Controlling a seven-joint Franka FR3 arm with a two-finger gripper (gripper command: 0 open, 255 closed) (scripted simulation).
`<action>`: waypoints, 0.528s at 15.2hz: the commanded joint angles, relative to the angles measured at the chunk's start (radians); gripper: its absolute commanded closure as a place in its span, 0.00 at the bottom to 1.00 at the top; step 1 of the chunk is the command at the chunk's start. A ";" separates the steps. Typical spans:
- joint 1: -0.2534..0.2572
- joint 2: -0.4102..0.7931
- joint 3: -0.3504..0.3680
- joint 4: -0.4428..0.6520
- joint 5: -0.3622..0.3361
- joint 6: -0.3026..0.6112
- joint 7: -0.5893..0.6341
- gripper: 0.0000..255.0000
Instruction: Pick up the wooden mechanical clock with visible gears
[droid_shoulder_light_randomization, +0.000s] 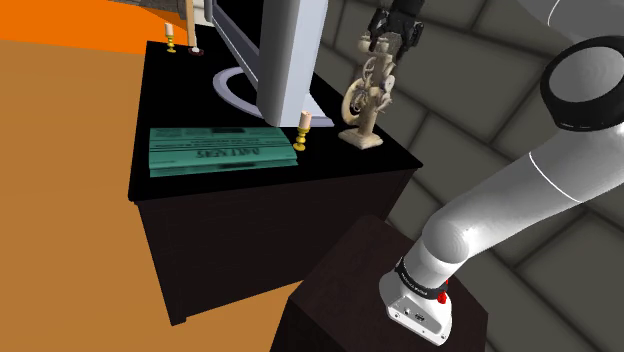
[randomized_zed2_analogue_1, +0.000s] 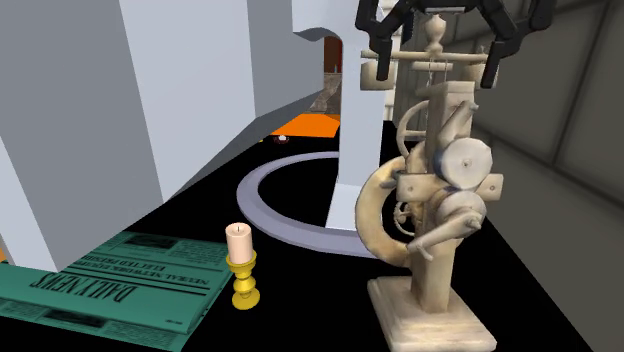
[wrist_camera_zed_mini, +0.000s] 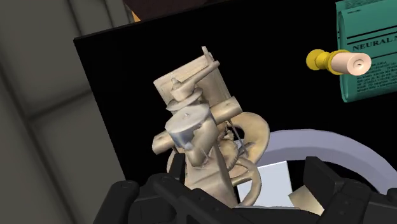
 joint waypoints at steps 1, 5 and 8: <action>-0.003 -0.006 -0.002 -0.026 -0.001 0.020 0.004 0.00; -0.004 -0.032 0.000 -0.109 -0.005 0.077 0.007 0.00; -0.004 -0.035 0.000 -0.122 -0.006 0.086 0.008 1.00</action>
